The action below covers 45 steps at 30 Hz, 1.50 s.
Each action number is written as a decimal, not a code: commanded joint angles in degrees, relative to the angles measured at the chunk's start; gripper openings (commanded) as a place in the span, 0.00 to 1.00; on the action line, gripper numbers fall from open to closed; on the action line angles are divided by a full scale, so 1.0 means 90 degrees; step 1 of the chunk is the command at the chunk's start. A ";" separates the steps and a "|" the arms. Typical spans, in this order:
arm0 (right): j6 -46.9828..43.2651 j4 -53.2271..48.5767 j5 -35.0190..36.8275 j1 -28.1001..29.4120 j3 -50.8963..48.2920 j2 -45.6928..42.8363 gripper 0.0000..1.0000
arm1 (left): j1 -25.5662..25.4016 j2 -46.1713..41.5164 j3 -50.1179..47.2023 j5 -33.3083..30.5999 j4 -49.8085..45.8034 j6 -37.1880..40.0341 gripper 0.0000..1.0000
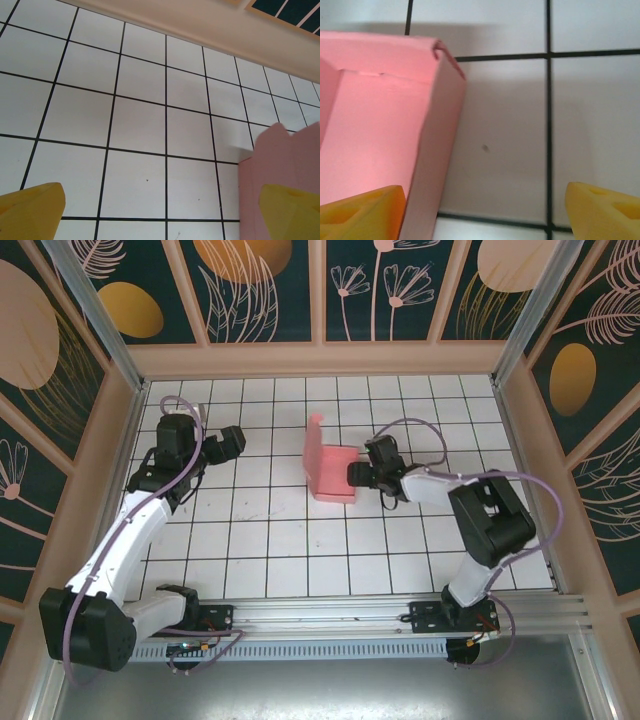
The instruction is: Fold the paper box
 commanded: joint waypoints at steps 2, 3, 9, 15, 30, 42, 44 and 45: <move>0.0321 0.0403 0.0167 -0.0154 -0.0566 -0.0849 0.82 | 0.0023 0.0184 -0.0113 0.0189 0.0297 0.0055 0.98; 0.0499 0.0278 0.0252 -0.0278 -0.0637 -0.0913 0.82 | 0.0014 0.0209 -0.0134 0.0210 0.0342 0.0033 0.99; 0.0797 0.0449 0.0169 -0.0551 -0.1288 -0.1261 0.74 | 0.0014 0.0230 -0.0243 0.0103 0.0468 0.0015 0.99; 0.0687 0.0676 -0.0197 -0.0318 -0.1507 -0.1147 0.57 | 0.0015 0.0285 -0.0306 0.0103 0.0543 0.0013 0.98; 0.1180 0.1410 -0.0470 0.1674 -0.0411 0.0262 0.53 | 0.0018 0.0084 -0.0478 -0.0162 0.0545 -0.0110 0.99; 0.0301 0.1590 -0.0472 0.2035 0.0150 0.0211 0.72 | 0.0014 0.0022 -0.0678 -0.0049 0.0735 -0.0148 0.99; -0.0032 0.1556 -0.0648 0.1881 -0.0094 -0.0290 0.73 | 0.0019 0.0129 -0.0613 0.0179 0.0814 -0.0133 0.99; -0.0163 0.1533 -0.0691 0.1768 -0.0200 -0.0523 0.74 | 0.0014 0.0207 -0.0565 0.0389 0.0861 -0.0088 0.98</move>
